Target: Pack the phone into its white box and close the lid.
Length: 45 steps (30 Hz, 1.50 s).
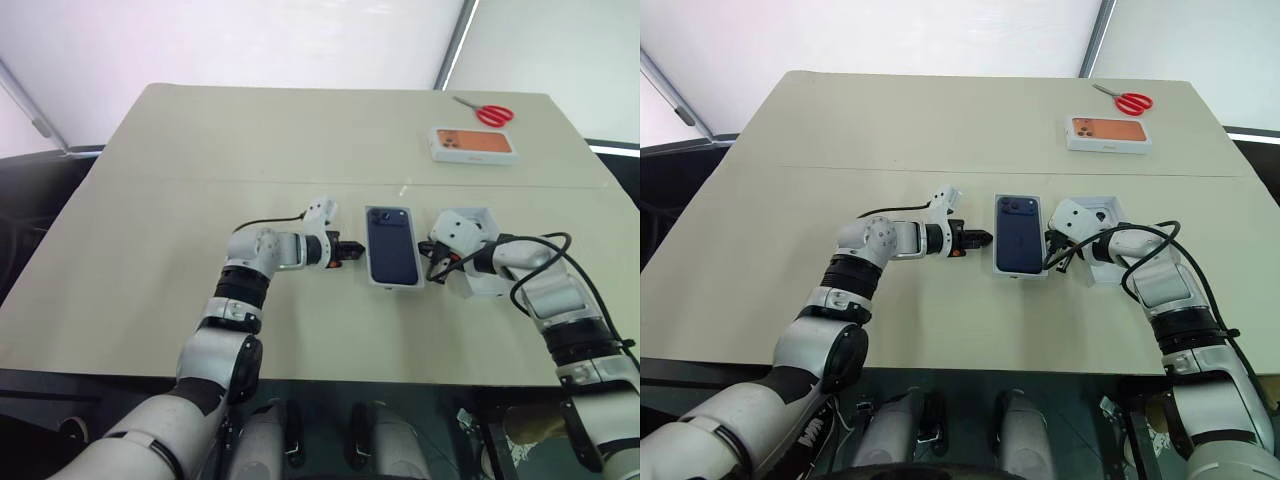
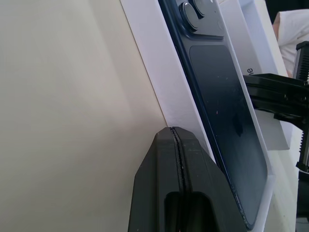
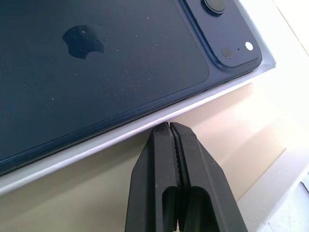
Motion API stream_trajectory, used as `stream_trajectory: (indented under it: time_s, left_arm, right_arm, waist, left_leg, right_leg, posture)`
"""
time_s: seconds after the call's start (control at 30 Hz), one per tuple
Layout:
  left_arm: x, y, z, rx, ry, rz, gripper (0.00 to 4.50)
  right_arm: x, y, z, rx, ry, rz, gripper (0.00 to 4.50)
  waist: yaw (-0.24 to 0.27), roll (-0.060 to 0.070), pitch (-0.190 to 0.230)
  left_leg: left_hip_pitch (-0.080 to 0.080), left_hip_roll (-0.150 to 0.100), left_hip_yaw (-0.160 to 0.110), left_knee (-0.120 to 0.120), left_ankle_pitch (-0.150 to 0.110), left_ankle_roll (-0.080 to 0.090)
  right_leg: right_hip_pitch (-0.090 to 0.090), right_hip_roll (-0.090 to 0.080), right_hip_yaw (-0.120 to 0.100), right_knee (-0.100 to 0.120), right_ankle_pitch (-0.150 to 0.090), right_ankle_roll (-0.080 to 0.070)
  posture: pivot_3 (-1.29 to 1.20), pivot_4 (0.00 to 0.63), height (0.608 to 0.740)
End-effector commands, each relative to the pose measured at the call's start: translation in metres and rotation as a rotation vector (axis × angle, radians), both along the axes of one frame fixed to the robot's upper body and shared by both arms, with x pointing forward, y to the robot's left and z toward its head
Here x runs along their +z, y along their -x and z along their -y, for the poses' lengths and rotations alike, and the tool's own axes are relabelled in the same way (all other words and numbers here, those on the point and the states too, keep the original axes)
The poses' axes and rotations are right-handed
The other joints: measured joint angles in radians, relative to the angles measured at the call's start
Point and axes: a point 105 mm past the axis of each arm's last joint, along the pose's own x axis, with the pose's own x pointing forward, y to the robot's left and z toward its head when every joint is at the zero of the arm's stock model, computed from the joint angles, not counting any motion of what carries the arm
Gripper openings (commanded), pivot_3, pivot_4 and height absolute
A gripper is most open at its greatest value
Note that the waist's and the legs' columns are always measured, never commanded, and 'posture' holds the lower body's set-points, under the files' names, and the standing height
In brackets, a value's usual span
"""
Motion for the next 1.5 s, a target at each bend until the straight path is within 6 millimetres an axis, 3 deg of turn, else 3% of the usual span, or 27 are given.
stream_trajectory:
  time_s: [0.03,0.47,0.7,0.9,1.1,1.2,1.37,1.4,1.47,1.5]
  left_arm:
    - [0.017,0.005,0.018,-0.058,0.058,0.045,0.00]
    - [0.019,-0.003,0.000,-0.023,0.038,0.093,0.00]
    - [0.022,-0.010,-0.026,0.009,-0.001,0.167,0.00]
    - [0.059,-0.017,-0.052,0.056,0.089,0.361,0.00]
    - [0.080,0.006,-0.083,-0.112,0.014,0.642,0.00]
    - [0.091,0.013,-0.101,-0.147,0.040,0.658,0.00]
    - [0.088,0.020,-0.120,-0.178,0.016,0.677,0.00]
    - [0.086,0.023,-0.121,-0.191,0.024,0.665,0.26]
    - [0.085,0.032,-0.122,-0.234,0.059,0.656,0.80]
    - [0.084,0.033,-0.123,-0.238,0.058,0.662,1.29]
  right_arm:
    - [0.013,-0.004,0.002,-0.005,-0.011,0.042,0.04]
    - [0.011,-0.004,0.004,0.001,0.023,0.035,0.04]
    - [0.019,-0.001,0.011,-0.008,0.034,0.029,0.04]
    - [0.026,-0.019,0.016,-0.096,0.044,0.104,0.04]
    - [0.022,-0.029,0.025,-0.141,0.105,0.123,0.04]
    - [0.025,-0.030,0.026,-0.144,0.088,0.117,0.04]
    - [0.034,-0.026,0.023,-0.142,-0.017,0.076,0.04]
    - [0.038,-0.024,0.020,-0.144,-0.085,0.046,0.01]
    - [0.047,-0.019,0.018,-0.153,-0.154,0.005,0.54]
    - [0.049,-0.017,0.019,-0.160,-0.157,-0.011,0.85]
  waist:
    - [0.000,0.000,0.000]
    - [-0.002,0.000,0.000]
    - [-0.003,0.000,0.000]
    - [-0.006,0.000,0.000]
    - [-0.009,0.001,0.000]
    - [-0.003,0.001,0.000]
    - [-0.004,0.001,0.000]
    - [-0.005,0.002,0.000]
    - [-0.008,0.003,0.001]
    - [-0.008,0.003,0.001]
  left_leg:
    - [0.000,0.000,0.000,0.000,0.000,0.000]
    - [0.000,0.000,0.000,0.000,0.000,0.000]
    - [0.000,0.000,0.000,0.000,0.000,0.000]
    - [0.000,0.001,0.000,0.000,0.000,0.000]
    - [0.000,0.001,0.001,0.000,0.000,0.000]
    - [0.000,0.001,0.001,0.000,0.000,0.000]
    - [0.000,0.000,0.001,0.000,0.000,0.000]
    - [0.000,0.000,0.001,0.000,0.000,0.000]
    - [0.000,0.001,0.001,0.000,0.000,0.000]
    - [0.000,0.001,0.001,0.000,0.000,0.000]
  right_leg:
    - [0.000,0.000,0.000,0.000,0.000,0.000]
    - [0.000,0.000,0.000,0.000,0.000,0.000]
    - [0.000,0.000,0.000,0.000,0.000,0.000]
    - [0.000,0.000,0.000,0.000,0.000,0.000]
    - [0.000,0.001,0.000,0.000,0.000,0.000]
    - [0.000,0.001,0.000,0.000,0.000,0.000]
    - [0.000,0.000,0.000,0.000,0.000,0.000]
    - [0.000,0.000,0.000,0.000,0.000,0.000]
    - [0.000,0.000,0.000,0.000,0.000,0.000]
    - [-0.001,0.000,0.001,0.000,0.000,0.000]
  posture:
    - [0.00,0.150,0.738]
    - [0.00,0.150,0.738]
    - [0.00,0.150,0.738]
    - [0.00,0.150,0.738]
    - [0.00,0.150,0.738]
    - [0.00,0.150,0.738]
    - [0.00,0.150,0.738]
    - [0.00,0.150,0.738]
    - [0.00,0.150,0.738]
    - [0.00,0.150,0.738]
